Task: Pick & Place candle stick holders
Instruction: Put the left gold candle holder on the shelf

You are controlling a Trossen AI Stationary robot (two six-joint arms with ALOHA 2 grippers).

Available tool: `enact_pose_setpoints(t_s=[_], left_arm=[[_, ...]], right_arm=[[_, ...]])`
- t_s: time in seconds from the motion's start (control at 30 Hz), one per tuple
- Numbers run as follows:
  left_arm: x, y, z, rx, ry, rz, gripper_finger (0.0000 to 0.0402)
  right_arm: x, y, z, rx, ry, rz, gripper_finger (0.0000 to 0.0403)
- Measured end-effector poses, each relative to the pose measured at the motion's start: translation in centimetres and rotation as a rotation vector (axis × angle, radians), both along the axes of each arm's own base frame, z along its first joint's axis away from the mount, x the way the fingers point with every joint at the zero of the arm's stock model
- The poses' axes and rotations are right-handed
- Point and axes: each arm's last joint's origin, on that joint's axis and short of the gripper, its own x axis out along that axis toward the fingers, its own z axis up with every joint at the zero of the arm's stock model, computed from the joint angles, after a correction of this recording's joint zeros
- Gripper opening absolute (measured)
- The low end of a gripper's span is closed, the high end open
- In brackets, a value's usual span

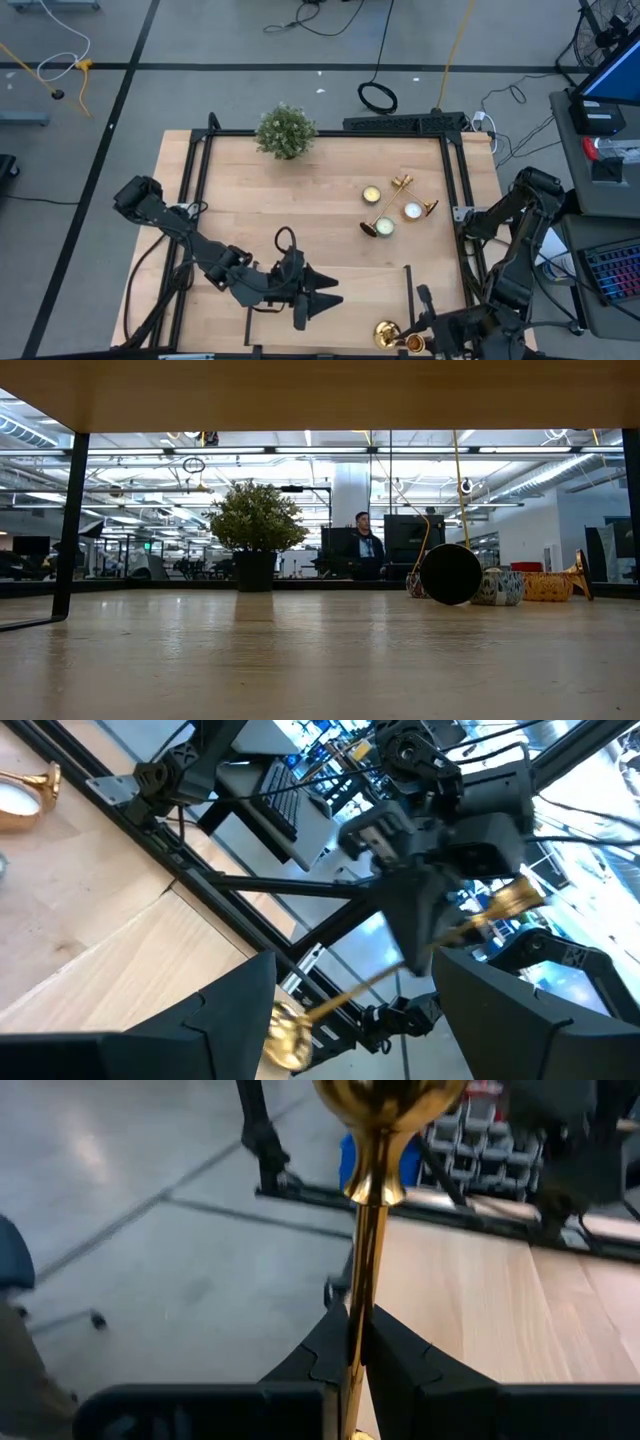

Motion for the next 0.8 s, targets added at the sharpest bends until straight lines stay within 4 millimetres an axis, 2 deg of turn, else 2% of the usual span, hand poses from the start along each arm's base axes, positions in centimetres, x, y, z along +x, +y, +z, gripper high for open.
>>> enact_pose_setpoints(t_s=[0.2, 0.37, 0.5, 0.63, 0.8], left_arm=[[-2.2, 1.1, 1.5, 0.043, 0.052, 0.117, 0.0273], [-6.4, 1.7, 2.9, 0.100, 0.137, 0.213, 0.0273], [-10.1, 1.7, 3.7, 0.114, 0.189, 0.216, 0.0273], [-12.6, 1.1, 3.7, 0.114, 0.227, 0.192, 0.0273], [-13.9, 0.4, 3.0, 0.097, 0.271, 0.172, 0.0273]], right_arm=[[1.8, -0.8, 1.0, 0.036, -0.075, -0.033, 0.0018], [3.9, -2.1, 1.3, 0.090, -0.077, -0.015, 0.0018], [5.4, -3.3, 1.5, 0.116, -0.079, -0.025, 0.0018], [7.0, -4.7, 2.0, 0.152, -0.118, -0.037, 0.0018], [8.9, -6.7, 2.6, 0.194, -0.162, -0.078, 0.0018]])
